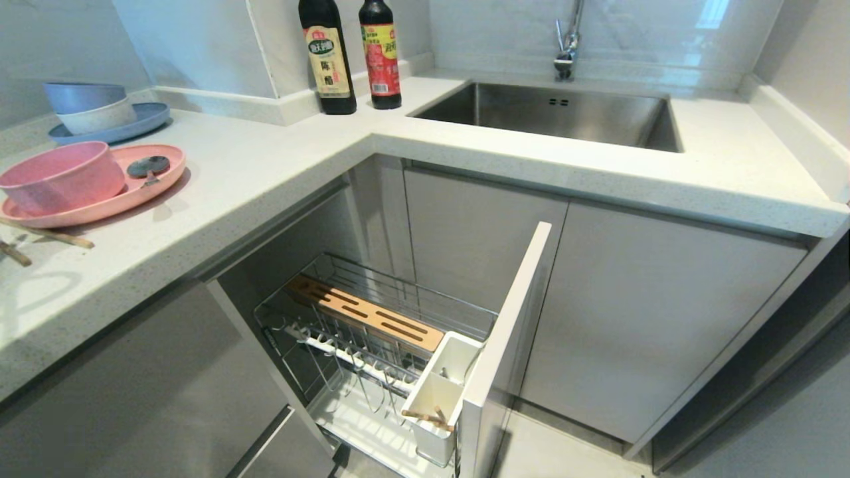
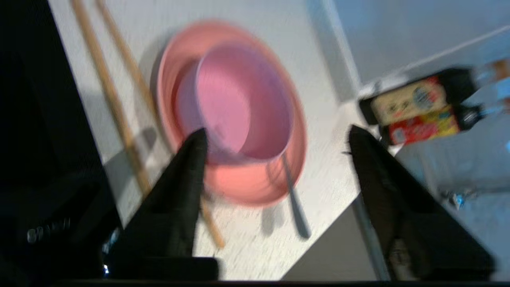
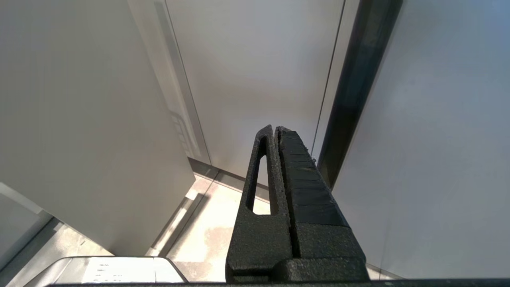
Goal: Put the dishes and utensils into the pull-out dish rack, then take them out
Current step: Close the cupboard
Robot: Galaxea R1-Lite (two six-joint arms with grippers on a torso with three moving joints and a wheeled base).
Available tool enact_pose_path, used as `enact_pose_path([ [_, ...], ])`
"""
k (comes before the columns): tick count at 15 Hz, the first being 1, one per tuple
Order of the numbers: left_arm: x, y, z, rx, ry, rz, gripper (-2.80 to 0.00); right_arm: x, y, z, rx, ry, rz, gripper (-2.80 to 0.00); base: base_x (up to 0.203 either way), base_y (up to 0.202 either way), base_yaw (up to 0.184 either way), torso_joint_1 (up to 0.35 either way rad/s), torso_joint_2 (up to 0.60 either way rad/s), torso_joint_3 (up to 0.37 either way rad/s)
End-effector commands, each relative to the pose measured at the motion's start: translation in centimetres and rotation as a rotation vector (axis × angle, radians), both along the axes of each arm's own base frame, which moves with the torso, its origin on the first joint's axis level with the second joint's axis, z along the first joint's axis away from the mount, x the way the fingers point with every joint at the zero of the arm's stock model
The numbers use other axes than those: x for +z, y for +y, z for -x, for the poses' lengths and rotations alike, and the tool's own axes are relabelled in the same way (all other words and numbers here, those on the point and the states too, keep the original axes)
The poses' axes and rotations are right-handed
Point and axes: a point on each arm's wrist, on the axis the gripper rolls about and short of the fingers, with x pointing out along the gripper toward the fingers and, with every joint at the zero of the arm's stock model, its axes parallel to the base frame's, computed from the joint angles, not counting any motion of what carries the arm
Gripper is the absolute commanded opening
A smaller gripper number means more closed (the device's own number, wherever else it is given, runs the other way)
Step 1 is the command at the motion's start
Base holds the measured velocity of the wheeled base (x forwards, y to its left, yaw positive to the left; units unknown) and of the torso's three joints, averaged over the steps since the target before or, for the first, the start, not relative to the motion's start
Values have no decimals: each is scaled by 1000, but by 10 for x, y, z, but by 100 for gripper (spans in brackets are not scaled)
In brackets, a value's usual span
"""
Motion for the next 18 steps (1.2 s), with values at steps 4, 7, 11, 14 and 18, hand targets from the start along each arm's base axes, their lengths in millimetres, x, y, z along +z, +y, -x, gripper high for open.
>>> enact_pose_path([
  [4, 48, -28, 34, 49, -253, -159, -280, 0, 0, 0, 1, 1, 0, -280, 0, 0, 0, 0, 0, 0],
  [7, 79, -54, 51, 5, -407, -211, -280, 0, 0, 0, 1, 1, 0, -280, 0, 0, 0, 0, 0, 0],
  [11, 95, -97, 58, -280, -507, -130, -280, 0, 0, 0, 2, 1, 0, -280, 0, 0, 0, 0, 0, 0],
  [14, 82, -137, 42, -566, -421, -38, -280, 0, 0, 0, 1, 1, 0, -280, 0, 0, 0, 0, 0, 0],
  [18, 36, -226, 1, -919, -146, -56, -280, 0, 0, 0, 1, 1, 0, -280, 0, 0, 0, 0, 0, 0],
])
